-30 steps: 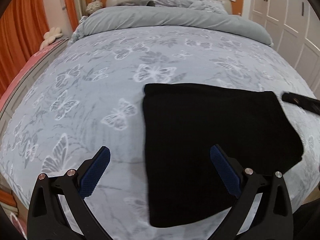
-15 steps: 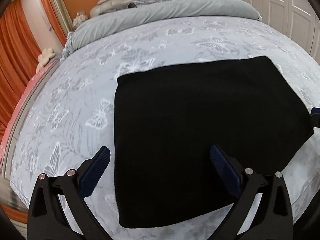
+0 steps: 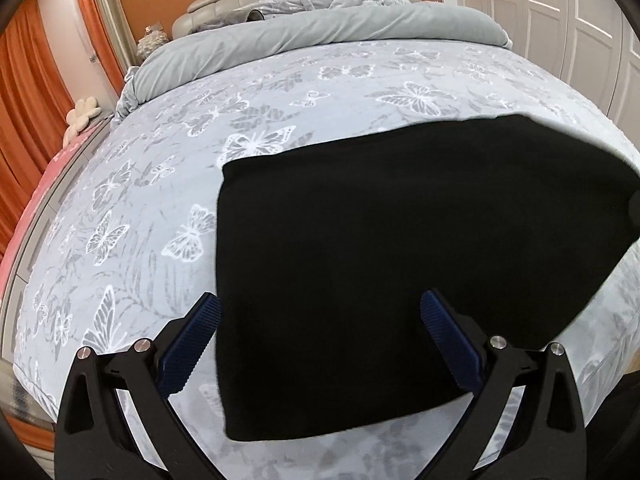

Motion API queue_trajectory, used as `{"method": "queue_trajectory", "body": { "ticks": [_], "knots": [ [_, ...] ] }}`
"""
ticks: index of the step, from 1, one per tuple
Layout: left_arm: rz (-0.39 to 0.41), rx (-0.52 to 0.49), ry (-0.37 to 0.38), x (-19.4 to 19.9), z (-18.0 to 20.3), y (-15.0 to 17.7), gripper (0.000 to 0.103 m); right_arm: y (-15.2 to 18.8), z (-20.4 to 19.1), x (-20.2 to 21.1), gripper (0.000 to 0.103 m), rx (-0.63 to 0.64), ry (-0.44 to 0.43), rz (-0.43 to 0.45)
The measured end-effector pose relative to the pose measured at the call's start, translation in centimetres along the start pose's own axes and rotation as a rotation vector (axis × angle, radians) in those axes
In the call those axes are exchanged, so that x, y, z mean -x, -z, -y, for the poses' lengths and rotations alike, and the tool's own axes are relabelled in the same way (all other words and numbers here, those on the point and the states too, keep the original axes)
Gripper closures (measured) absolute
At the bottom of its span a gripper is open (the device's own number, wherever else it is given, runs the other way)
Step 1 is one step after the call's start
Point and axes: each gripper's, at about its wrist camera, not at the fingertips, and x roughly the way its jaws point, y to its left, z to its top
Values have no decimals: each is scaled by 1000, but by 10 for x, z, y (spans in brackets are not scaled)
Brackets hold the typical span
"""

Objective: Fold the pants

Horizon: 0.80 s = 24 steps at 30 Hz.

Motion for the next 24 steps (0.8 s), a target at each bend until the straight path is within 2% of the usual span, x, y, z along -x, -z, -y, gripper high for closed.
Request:
{"method": "queue_trajectory", "body": {
  "ticks": [1,2,3,4,5,6,7,8,9,12,16,17,18,19,20,21,22,24],
  "knots": [
    [-1,1,-4,-1,-1,1,5,2,6,-10,90,5,43,-41],
    [-8,0,-9,-2,-2,2,5,9,21,-31,88,-25,108,-125],
    [-19,0,-15,-5,-4,3,5,15,31,-48,80,-57,138,-199],
    [-27,7,-17,-6,-7,4,5,17,34,-52,76,-62,122,-215],
    [-33,11,-13,-7,-9,4,5,14,30,-45,67,-48,126,-185],
    [-41,24,1,-7,-14,5,5,12,27,-38,41,-36,139,-158],
    [-47,46,22,-7,-20,5,5,10,24,-29,26,-24,159,-117],
    [-54,70,44,-7,-26,6,5,10,23,-17,24,-19,174,-58],
    [-73,106,84,-8,-34,7,5,10,24,-14,23,-24,169,-48],
    [-143,204,224,-16,-53,12,5,11,38,-20,23,-119,95,-80],
    [-240,326,370,-36,-70,24,5,17,50,-47,23,-229,11,-177],
    [-289,372,424,-47,-74,29,5,20,51,-58,23,-255,-18,-209],
    [-318,411,461,-55,-75,34,5,22,52,-65,26,-276,-41,-226],
    [-318,439,470,-58,-76,36,5,24,50,-70,44,-292,-64,-233],
    [-305,427,467,-56,-75,34,8,27,47,-73,55,-297,-81,-219],
    [-295,406,478,-54,-74,31,29,27,43,-73,69,-286,-88,-209],
    [-287,397,477,-49,-75,28,45,25,38,-67,75,-270,-97,-191],
    [-250,412,518,-34,-86,25,61,20,26,-35,82,-246,-169,-114]
  ]
}}
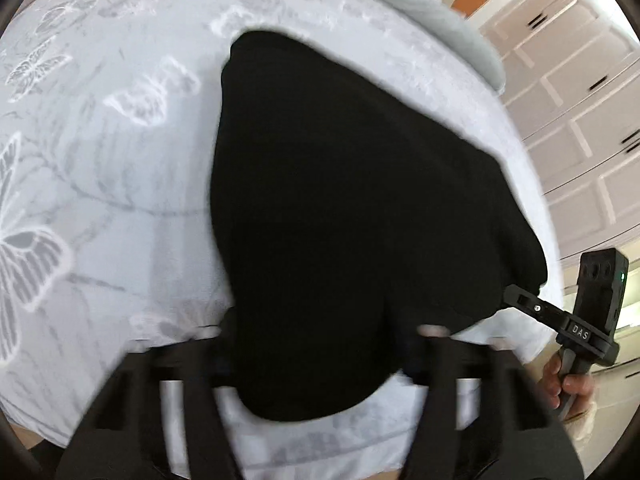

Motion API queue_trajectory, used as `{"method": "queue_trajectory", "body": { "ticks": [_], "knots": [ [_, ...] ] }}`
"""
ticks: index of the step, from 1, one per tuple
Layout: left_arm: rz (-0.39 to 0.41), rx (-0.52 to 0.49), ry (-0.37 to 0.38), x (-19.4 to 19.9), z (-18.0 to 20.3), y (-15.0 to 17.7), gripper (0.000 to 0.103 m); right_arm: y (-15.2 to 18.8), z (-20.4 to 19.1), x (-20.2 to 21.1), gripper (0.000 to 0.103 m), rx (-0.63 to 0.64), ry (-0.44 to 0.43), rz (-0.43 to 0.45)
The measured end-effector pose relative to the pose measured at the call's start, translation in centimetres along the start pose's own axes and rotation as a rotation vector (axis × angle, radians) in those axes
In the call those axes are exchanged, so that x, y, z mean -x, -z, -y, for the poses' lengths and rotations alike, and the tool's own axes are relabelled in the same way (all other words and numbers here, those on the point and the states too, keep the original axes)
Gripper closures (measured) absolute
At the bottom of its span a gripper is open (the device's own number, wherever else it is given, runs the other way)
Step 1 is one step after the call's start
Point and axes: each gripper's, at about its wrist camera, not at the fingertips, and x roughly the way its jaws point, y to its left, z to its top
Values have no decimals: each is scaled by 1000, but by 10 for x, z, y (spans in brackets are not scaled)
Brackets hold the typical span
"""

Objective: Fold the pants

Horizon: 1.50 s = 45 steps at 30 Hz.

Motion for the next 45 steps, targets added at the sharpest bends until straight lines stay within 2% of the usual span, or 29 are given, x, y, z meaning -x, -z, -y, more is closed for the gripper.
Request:
{"method": "queue_trajectory", "body": {
  "ticks": [2,4,5,6,7,9,11,12,13,15,17,19,22,25,29,30,31,32,33,34,38,39,40,42,43,45],
  "knots": [
    [8,-17,32,18,1,1,63,10,-14,22,96,44,-27,25],
    [-11,-25,18,27,-4,8,61,27,-12,27,94,85,54,-5],
    [-30,-19,4,24,-8,12,57,38,1,19,94,67,128,-50],
    [-61,2,-25,17,-16,17,48,45,17,13,83,8,214,-82],
    [-75,17,-51,14,-20,21,44,49,33,9,75,-74,262,-115],
    [-43,14,-49,20,-18,24,43,44,33,23,73,-112,167,-45],
    [35,-36,-74,36,-7,24,28,36,18,38,60,-57,132,64],
    [119,-57,-100,49,0,23,12,32,10,41,48,-29,142,104],
    [180,-66,-125,58,6,21,8,28,1,40,43,-3,154,132],
    [288,-99,-178,73,21,17,8,12,-14,34,43,46,158,147],
    [339,-128,-213,79,32,14,8,3,-26,33,40,64,150,165],
    [361,-132,-241,78,38,11,8,-12,-29,35,33,57,175,198],
    [349,-140,-278,68,42,7,8,-25,-29,44,28,10,135,261],
    [334,-154,-316,55,50,2,8,-49,-27,22,28,38,187,187],
    [305,-161,-357,40,48,-5,7,-67,-26,-29,31,75,290,59],
    [299,-163,-360,38,46,-3,7,-68,-25,-37,39,85,298,41],
    [293,-166,-366,34,47,-4,7,-68,-23,-45,54,96,297,23],
    [286,-169,-379,30,48,-4,7,-68,-23,-55,64,111,324,-5],
    [282,-172,-386,28,49,-4,7,-67,-26,-58,95,132,334,-3],
    [277,-176,-392,25,50,-3,7,-67,-33,-56,99,163,301,5],
    [264,-191,-407,19,53,-1,7,-61,-63,-19,99,251,313,138],
    [262,-197,-412,18,54,-1,7,-60,-60,-20,98,249,339,139],
    [260,-201,-419,16,54,0,7,-60,-50,-26,92,233,382,114],
    [250,-208,-434,12,54,1,7,-58,-20,-57,88,175,469,-14],
    [245,-209,-438,10,54,1,7,-56,-18,-58,86,173,472,-1],
    [239,-208,-448,8,53,1,7,-55,-35,-41,82,209,479,90]
  ]
}}
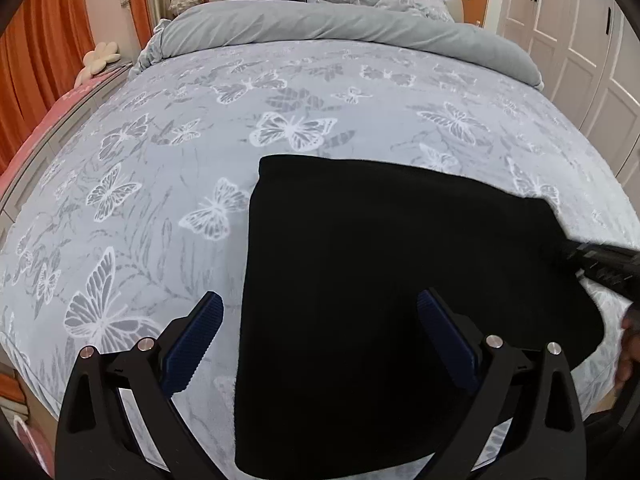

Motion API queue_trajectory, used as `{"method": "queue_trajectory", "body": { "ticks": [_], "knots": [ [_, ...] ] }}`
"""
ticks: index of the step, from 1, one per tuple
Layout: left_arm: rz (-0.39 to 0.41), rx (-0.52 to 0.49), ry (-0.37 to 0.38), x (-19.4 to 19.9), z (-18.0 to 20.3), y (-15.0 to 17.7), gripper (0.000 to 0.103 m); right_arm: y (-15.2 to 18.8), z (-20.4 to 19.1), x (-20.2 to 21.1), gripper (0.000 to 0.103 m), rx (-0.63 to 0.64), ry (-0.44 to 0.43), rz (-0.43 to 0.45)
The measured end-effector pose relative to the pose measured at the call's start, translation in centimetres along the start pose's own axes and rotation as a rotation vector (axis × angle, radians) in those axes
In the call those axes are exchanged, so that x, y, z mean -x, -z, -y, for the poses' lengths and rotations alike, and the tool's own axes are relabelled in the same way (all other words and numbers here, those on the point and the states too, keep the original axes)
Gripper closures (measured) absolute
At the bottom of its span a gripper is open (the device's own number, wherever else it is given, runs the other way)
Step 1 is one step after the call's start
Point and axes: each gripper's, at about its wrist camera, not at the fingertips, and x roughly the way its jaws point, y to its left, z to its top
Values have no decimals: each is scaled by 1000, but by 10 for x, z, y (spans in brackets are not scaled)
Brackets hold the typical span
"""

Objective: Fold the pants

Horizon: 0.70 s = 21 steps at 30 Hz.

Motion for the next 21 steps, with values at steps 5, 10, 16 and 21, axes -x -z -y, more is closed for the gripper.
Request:
{"method": "queue_trajectory", "body": {
  "ticks": [5,10,16,21],
  "knots": [
    [-1,4,-8,0,2,1,7,1,-24,44,84,39,-153,187],
    [-12,-23,-27,-4,5,5,7,4,-28,-26,97,56,-70,-68],
    [-20,-32,-40,-7,1,6,7,-3,4,-11,87,-55,-31,16],
    [-15,-48,-45,-4,-6,13,5,19,32,14,33,-156,-94,33]
  ]
}}
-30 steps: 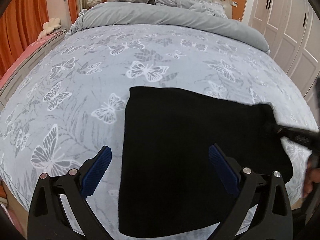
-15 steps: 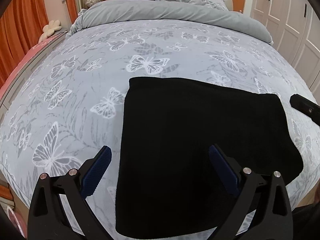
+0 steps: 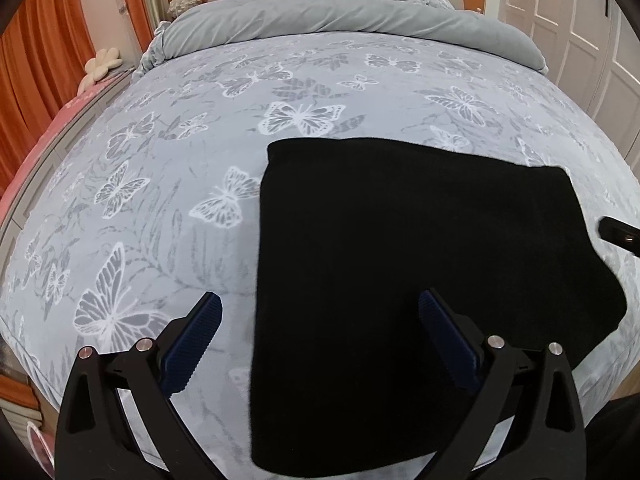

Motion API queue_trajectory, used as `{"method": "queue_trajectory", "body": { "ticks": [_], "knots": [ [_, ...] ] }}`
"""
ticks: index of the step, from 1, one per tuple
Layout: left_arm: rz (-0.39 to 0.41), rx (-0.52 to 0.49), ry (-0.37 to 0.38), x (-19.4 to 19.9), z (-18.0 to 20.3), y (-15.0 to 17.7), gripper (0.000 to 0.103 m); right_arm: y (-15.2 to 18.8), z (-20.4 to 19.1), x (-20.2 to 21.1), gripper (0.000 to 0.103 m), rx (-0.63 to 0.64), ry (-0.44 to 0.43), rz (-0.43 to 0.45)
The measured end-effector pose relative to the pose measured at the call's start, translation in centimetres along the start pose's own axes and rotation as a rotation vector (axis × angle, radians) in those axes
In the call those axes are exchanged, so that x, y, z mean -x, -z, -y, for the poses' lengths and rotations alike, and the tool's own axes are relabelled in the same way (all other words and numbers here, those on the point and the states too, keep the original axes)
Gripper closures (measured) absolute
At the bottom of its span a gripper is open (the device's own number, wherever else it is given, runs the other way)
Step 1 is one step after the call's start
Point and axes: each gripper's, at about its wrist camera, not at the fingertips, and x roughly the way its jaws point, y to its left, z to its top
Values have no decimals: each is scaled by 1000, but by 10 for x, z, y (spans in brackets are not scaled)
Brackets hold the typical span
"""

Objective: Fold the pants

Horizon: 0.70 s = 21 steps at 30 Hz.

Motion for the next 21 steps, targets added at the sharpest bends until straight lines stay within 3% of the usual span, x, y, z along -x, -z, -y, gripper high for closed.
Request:
{"method": "queue_trajectory", "body": {
  "ticks": [1,4,6,12,17,21],
  "knots": [
    [-2,-5,-1,0,-1,2,5,6,3,4,25,-12,3,-3],
    [-21,-3,43,1,-7,11,5,22,9,22,21,-2,-5,-8],
    [-51,19,112,0,-14,17,5,30,18,20,19,-16,-21,-41],
    [-182,124,350,-16,-28,35,5,50,36,12,19,-131,-226,-137],
    [-226,227,433,-31,-36,35,5,55,25,-10,19,-148,-254,-210],
    [-228,236,434,-34,-31,32,5,57,12,-25,15,-175,-269,-239]
  ]
}}
